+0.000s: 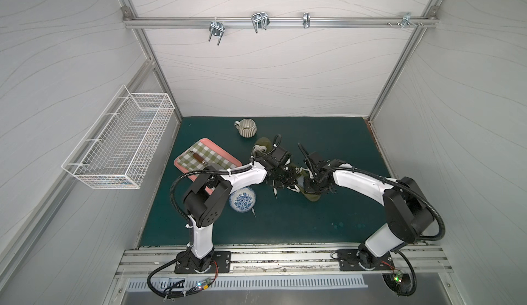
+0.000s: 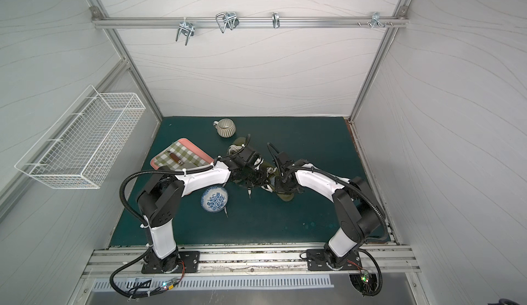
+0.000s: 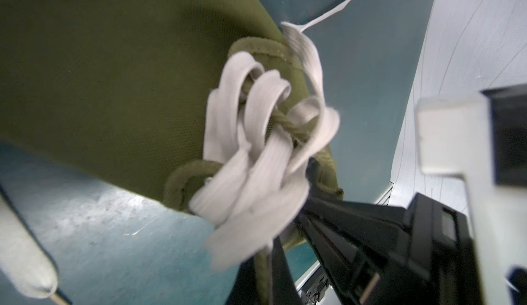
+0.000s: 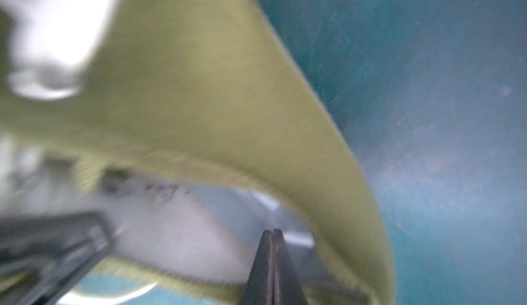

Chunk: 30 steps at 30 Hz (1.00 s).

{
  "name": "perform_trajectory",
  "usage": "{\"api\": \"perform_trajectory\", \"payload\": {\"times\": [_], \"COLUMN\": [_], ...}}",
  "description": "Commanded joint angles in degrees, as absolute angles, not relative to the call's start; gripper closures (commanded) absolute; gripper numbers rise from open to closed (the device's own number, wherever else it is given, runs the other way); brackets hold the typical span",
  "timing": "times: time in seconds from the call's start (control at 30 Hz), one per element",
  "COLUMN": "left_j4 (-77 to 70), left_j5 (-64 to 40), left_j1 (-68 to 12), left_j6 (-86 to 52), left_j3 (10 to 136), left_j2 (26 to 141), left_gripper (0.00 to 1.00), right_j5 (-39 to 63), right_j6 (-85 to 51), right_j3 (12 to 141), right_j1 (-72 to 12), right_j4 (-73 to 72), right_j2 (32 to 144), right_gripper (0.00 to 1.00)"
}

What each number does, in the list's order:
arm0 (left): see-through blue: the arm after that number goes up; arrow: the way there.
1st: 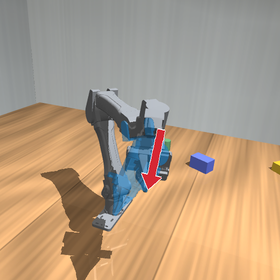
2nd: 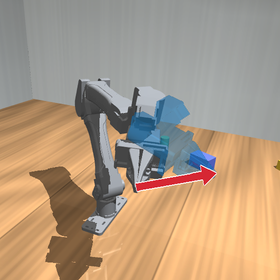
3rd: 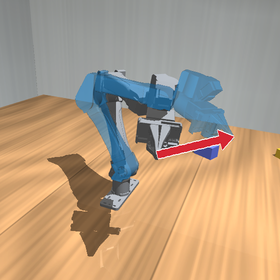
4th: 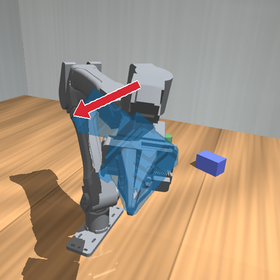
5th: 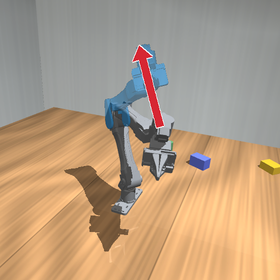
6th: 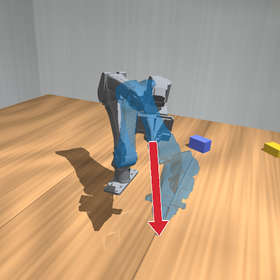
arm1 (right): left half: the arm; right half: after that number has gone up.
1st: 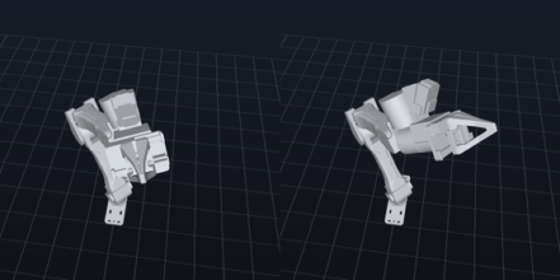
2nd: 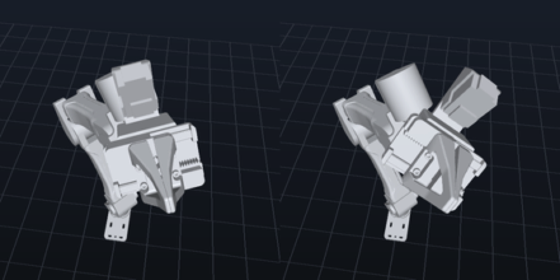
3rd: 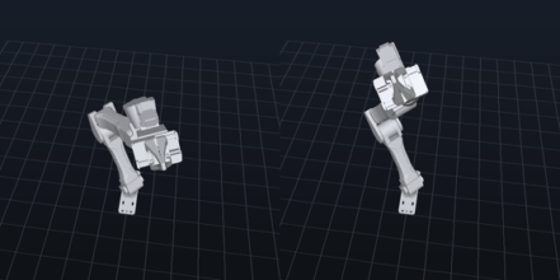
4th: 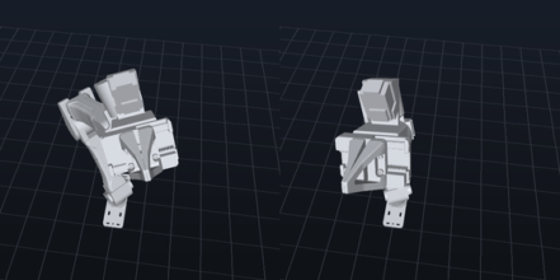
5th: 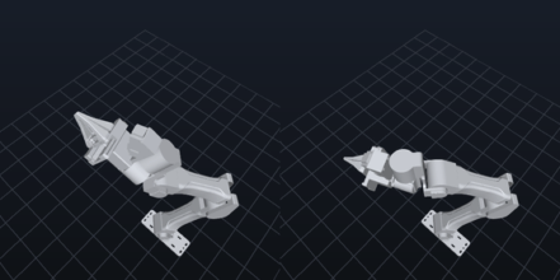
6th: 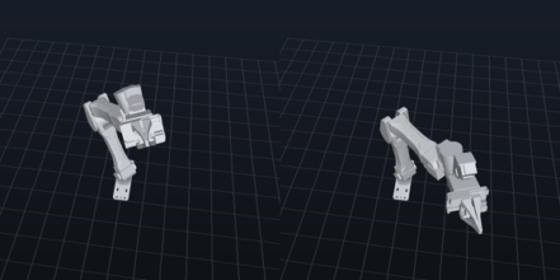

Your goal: Insert the insole into the shoe

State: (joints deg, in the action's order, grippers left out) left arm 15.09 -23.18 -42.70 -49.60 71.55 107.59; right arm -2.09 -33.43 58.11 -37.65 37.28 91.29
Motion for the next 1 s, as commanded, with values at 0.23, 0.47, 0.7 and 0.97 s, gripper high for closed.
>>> {"api": "perform_trajectory", "payload": {"times": [0.23,0.47,0.7,0.97], "left_j4": [12.21,11.96,11.69,11.44], "left_j5": [-24.57,-24.87,-25.13,-25.31], "left_j1": [-42.98,-42.97,-42.95,-42.91], "left_j6": [-50.45,-50.63,-50.63,-50.70], "left_j3": [71.12,70.94,70.42,70.40], "left_j2": [105.92,106.05,105.97,106.21], "left_gripper": [1.00,1.00,1.00,1.00], "right_j5": [-13.86,-18.63,-15.40,-13.51], "right_j6": [-33.43,-35.74,-36.17,-34.39], "right_j3": [60.47,62.07,60.10,62.28], "right_j1": [-37.15,-40.03,-37.00,-33.30], "right_j4": [39.08,39.29,32.79,31.25], "right_j2": [100.51,94.27,95.65,103.74], "right_gripper": [1.00,1.00,1.00,1.00]}}
